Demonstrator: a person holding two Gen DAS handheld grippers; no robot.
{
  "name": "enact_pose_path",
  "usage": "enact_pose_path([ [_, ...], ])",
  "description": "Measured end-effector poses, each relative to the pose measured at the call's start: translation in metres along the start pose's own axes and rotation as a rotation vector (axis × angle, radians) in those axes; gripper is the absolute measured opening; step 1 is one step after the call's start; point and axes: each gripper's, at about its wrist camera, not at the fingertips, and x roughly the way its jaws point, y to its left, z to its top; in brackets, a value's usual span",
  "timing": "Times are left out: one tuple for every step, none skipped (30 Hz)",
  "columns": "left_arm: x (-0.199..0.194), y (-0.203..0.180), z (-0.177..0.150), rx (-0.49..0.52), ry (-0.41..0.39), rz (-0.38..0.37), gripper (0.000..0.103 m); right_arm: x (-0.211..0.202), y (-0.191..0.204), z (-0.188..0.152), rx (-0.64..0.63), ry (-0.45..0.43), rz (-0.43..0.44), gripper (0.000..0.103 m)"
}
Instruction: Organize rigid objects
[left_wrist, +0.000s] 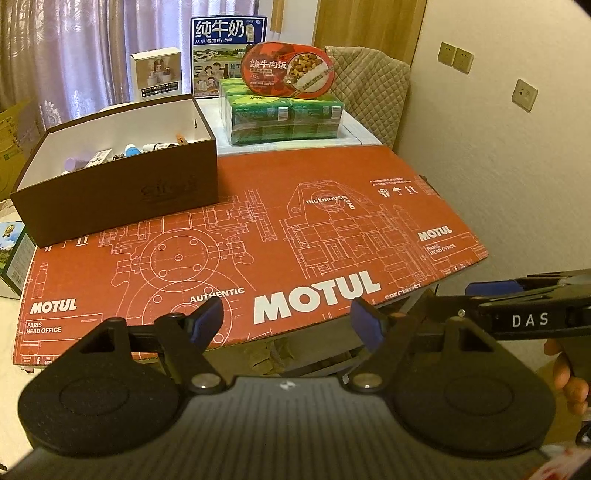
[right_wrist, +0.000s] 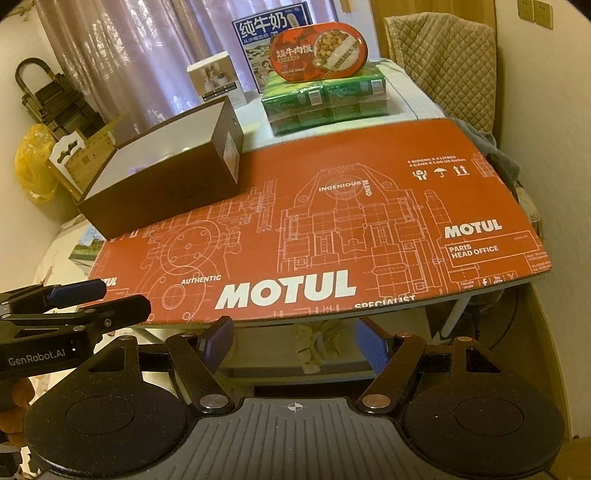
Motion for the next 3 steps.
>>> enact_pose_path([
  [0.001, -0.0006, 0.0001, 0.001, 0.001, 0.0, 0.073, -0.0001, -0.0006, 0.0, 0.001, 0.0, 0.0, 0.07],
  [0.0016, -0.0012, 0.0005, 0.0, 0.003, 0.0, 0.073, 0.0, -0.0003, 0.0001, 0.001, 0.0, 0.0, 0.07],
  [0.0018, -0.0007, 0.0004, -0.002, 0.007, -0.002, 0.073, 0.0, -0.0008, 0.0004, 0.002, 0.0, 0.0, 0.07],
])
